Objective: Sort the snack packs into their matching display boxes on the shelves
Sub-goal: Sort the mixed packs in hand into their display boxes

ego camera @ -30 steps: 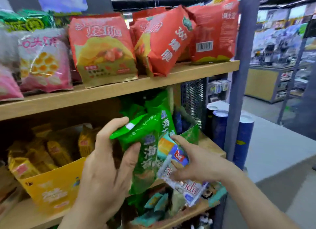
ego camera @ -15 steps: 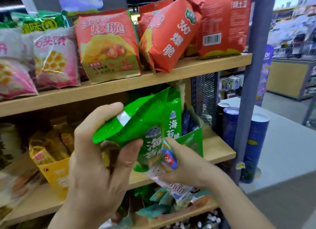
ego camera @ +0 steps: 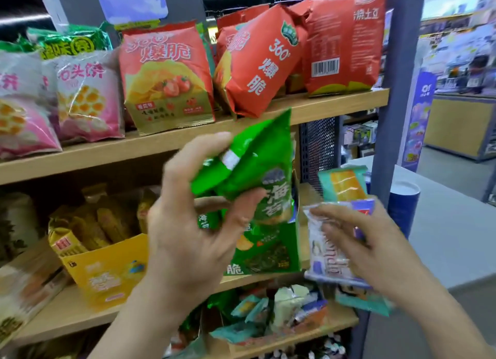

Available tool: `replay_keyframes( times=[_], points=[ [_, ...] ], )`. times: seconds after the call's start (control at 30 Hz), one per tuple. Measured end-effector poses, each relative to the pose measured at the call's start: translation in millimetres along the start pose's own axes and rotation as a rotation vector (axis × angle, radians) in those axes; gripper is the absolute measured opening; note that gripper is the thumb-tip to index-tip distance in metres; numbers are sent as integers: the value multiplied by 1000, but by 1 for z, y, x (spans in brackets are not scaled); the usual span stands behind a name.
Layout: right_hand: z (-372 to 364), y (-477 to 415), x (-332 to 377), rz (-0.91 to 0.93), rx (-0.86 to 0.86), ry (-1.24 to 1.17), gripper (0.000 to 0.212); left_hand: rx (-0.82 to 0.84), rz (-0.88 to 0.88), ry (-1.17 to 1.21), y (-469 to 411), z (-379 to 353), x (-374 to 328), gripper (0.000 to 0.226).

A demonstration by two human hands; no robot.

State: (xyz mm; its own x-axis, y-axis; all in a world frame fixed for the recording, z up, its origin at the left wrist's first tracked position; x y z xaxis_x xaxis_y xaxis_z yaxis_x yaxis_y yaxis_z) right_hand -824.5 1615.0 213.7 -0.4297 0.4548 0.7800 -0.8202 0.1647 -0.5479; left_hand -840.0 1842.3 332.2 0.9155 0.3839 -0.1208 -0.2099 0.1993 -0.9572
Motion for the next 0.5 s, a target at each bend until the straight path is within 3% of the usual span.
replay_keyframes(
  times=[0.13,0.23,0.33,0.43,0.5],
  points=[
    [9,-13,-5,-14,-61,194,27,127,33,-72,5,-42,8,49],
    [-12,-22,-19,-137,157,181,50,115,113,-75,1,-50,22,45],
    [-38,-30,-36,-201,398,173,72,205,202,-64,0,-66,36,38],
    [-47,-38,-46,-231,416,209,71,335,264,-87,13,-83,53,39],
    [-54,-39,-48,-198,401,176,59,376,276,-126,19,-87,64,47]
  ],
)
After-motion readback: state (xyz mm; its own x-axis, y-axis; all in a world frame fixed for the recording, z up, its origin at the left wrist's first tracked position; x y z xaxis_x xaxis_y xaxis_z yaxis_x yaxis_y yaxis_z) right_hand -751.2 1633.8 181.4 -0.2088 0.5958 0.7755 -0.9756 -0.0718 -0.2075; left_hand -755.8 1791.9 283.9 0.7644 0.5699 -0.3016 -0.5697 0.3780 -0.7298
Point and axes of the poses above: each hand's wrist, its own y-axis away from the middle knuckle, its own z-axis out of the back of the hand, x = y × z, the point moved 9 cm from there along -y, towards the middle knuckle, and after that the axes turned 13 degrees about -y, right-handed, at the moved point
